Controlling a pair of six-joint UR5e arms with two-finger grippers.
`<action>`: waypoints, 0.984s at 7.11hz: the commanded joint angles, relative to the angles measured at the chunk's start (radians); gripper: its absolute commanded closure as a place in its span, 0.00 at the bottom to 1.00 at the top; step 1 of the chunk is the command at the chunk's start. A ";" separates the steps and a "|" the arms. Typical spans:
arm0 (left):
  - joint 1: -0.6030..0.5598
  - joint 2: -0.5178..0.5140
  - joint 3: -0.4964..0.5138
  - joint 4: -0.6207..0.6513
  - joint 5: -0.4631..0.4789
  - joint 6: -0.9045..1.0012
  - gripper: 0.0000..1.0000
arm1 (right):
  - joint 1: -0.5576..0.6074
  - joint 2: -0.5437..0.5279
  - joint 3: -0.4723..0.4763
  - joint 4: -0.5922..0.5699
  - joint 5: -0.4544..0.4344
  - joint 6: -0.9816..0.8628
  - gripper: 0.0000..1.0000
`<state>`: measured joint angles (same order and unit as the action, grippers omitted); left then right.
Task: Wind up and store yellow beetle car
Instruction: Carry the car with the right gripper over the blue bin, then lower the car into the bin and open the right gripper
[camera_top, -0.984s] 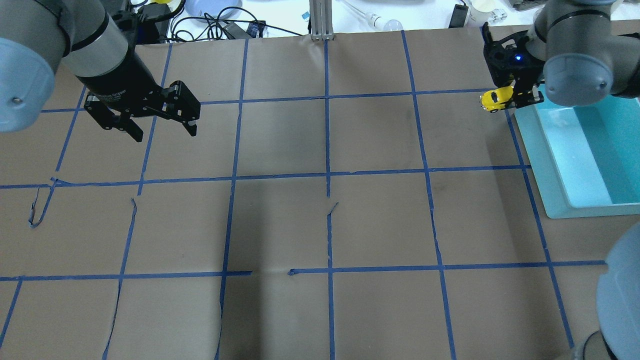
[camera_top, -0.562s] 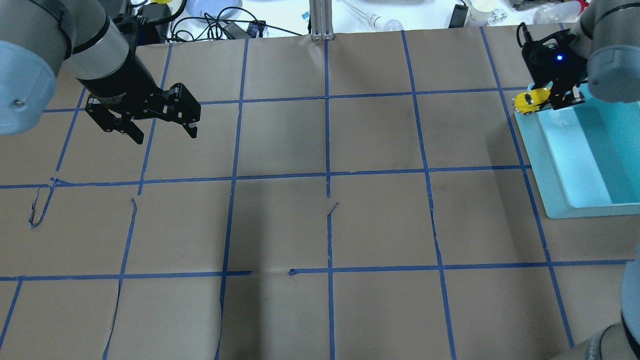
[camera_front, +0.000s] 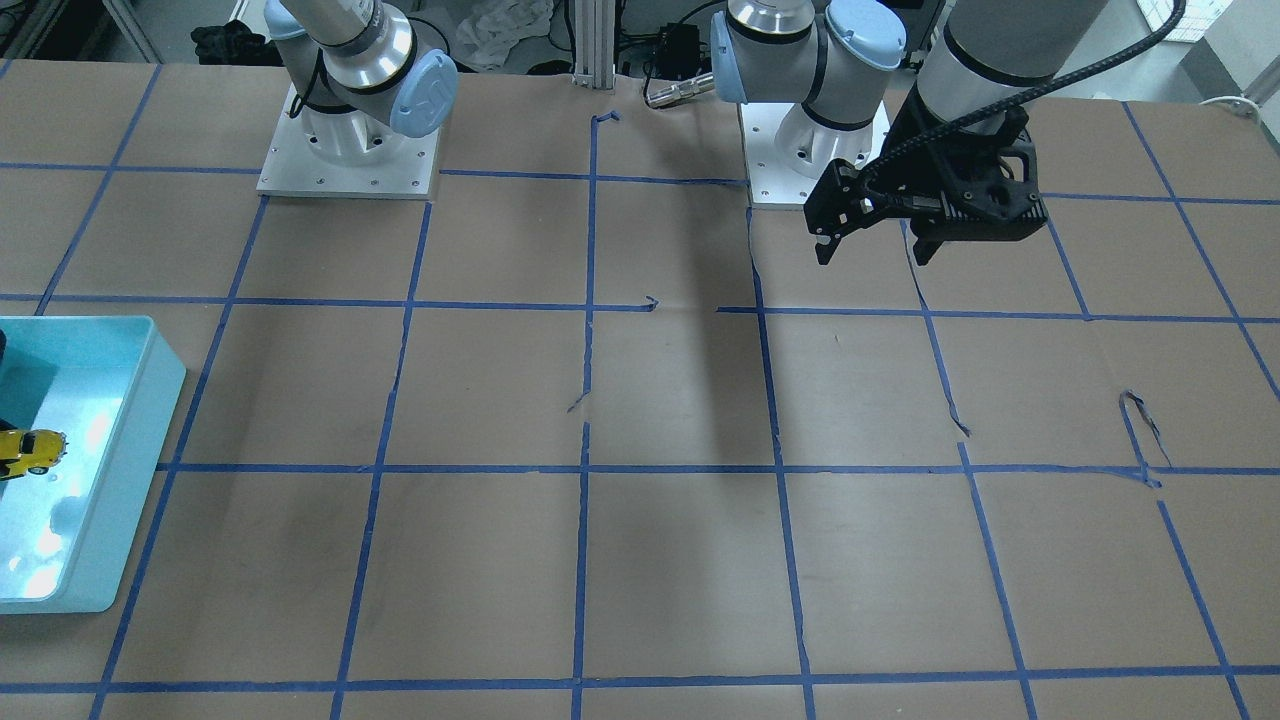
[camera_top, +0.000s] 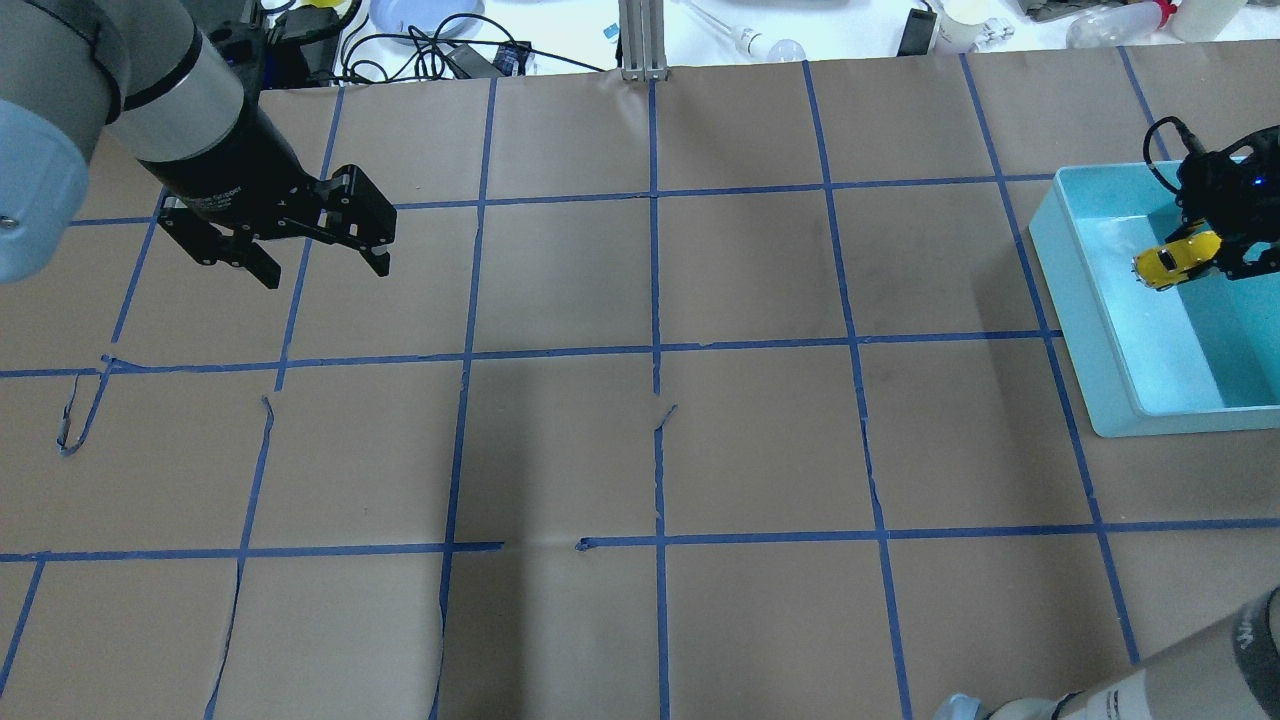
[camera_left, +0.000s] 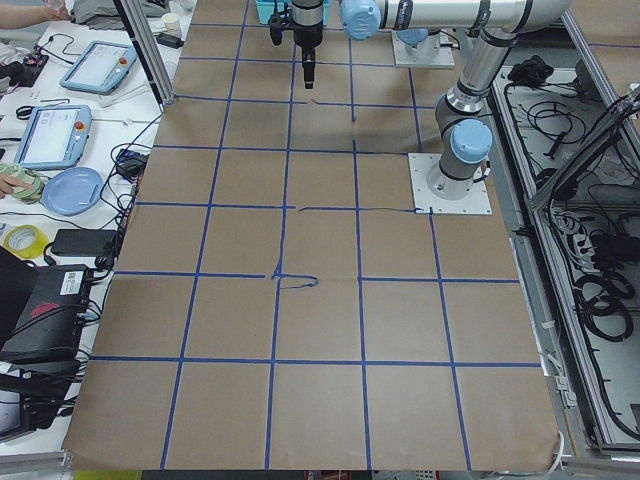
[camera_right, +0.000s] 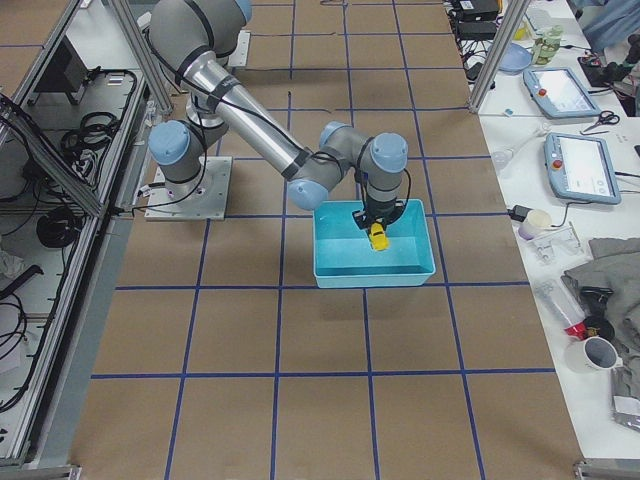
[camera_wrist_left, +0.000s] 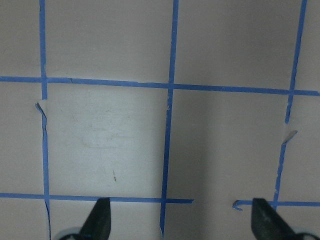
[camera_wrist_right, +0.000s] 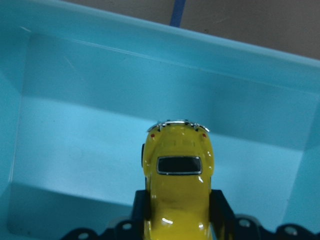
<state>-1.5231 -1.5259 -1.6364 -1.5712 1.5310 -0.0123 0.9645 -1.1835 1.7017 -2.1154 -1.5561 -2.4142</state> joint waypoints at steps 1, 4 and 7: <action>0.000 0.004 -0.025 -0.032 0.005 0.000 0.00 | -0.010 0.059 0.004 -0.009 -0.031 0.010 0.76; 0.000 0.009 -0.028 -0.032 -0.003 -0.011 0.00 | -0.010 0.055 0.023 -0.005 -0.038 0.117 0.06; 0.000 0.010 -0.028 -0.032 -0.003 -0.009 0.00 | 0.003 -0.065 0.013 0.066 -0.016 0.261 0.01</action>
<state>-1.5232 -1.5151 -1.6642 -1.6029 1.5281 -0.0229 0.9612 -1.1881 1.7169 -2.0930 -1.5798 -2.2265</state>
